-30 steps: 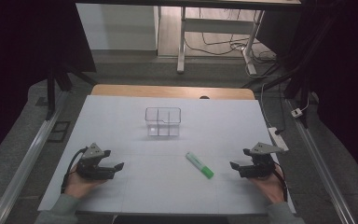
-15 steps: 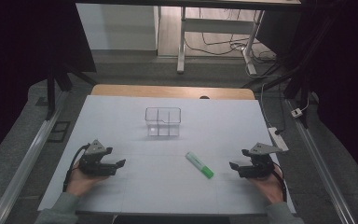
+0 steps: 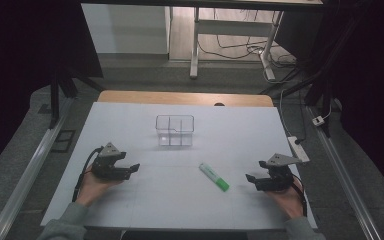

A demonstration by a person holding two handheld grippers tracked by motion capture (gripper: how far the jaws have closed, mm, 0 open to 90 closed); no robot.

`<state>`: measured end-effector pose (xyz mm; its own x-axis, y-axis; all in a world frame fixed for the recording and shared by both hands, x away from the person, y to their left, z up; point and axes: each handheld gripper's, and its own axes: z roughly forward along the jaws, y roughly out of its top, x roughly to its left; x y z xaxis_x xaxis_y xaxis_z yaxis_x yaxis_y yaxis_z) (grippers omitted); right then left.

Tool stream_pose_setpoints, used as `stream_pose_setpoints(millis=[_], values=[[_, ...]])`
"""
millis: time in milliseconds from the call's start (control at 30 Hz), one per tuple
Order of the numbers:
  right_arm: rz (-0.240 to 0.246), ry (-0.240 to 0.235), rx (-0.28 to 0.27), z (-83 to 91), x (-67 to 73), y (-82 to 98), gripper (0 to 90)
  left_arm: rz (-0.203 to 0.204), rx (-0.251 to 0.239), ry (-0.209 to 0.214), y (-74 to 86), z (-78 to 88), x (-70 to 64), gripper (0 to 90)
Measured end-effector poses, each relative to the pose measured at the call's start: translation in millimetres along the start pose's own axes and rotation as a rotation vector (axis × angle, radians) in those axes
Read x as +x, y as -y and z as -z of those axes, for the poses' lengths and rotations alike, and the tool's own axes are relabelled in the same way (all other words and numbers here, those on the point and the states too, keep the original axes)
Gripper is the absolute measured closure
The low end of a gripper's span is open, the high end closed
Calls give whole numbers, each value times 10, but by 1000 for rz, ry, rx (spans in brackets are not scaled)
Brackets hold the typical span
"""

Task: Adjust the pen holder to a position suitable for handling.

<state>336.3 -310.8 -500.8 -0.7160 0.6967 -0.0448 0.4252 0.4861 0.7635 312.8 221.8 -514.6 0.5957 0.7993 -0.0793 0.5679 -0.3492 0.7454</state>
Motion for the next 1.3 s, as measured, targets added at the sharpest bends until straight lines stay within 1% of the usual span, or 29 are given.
stream_pose_setpoints(millis=[100, 133, 267, 367, 433, 533, 600, 700, 733, 767, 900, 933, 1000, 1067, 1100, 1167, 1233, 1300], values=[[0, 0, 5, -10, 2, 4, 229, -7, 2, -4, -45, -31, 3, 260], [0, 1, 8, -14, 4, 5, 229, -2, 4, -8, -63, -40, -1, 264], [2, 4, 10, -20, 12, 3, 230, -20, 4, -16, -152, -79, -5, 274], [1, 7, 10, -21, 12, 5, 231, -20, 0, -18, -218, -127, 10, 279], [0, 9, 8, -21, 11, 8, 227, -24, 7, -22, -254, -158, 28, 290], [0, 6, 0, -20, 9, 5, 227, -11, 6, -26, -292, -204, 49, 307], [0, 5, 2, -19, 10, 2, 227, -13, 14, -27, -318, -244, 64, 309], [0, 9, 2, -28, 16, 1, 227, -11, 8, -27, -354, -310, 89, 324], [2, 7, 5, -29, 15, 2, 228, -7, 16, -28, -373, -332, 98, 330], [1, 7, 5, -31, 15, 2, 227, -12, 23, -30, -393, -352, 107, 330], [-2, 6, 8, -38, 8, 6, 227, -8, 9, -36, -465, -413, 121, 346], [-1, 6, 8, -39, 8, 5, 227, -6, -1, -43, -478, -430, 126, 358], [2, 7, 7, -40, 7, 4, 227, 0, 8, -42, -517, -462, 148, 381], [2, 8, 4, -40, 6, 0, 228, 8, -1, -44, -553, -487, 166, 422], [2, 7, 2, -41, 7, -2, 228, 10, -7, -44, -569, -499, 175, 454], [2, 8, 1, -44, 10, -4, 228, 8, -17, -57, -587, -523, 193, 509], [5, 6, 7, -49, 11, -5, 228, 15, -5, -57, -602, -556, 210, 576], [6, 8, 11, -53, 16, -5, 227, 16, -4, -57, -616, -585, 221, 662]])
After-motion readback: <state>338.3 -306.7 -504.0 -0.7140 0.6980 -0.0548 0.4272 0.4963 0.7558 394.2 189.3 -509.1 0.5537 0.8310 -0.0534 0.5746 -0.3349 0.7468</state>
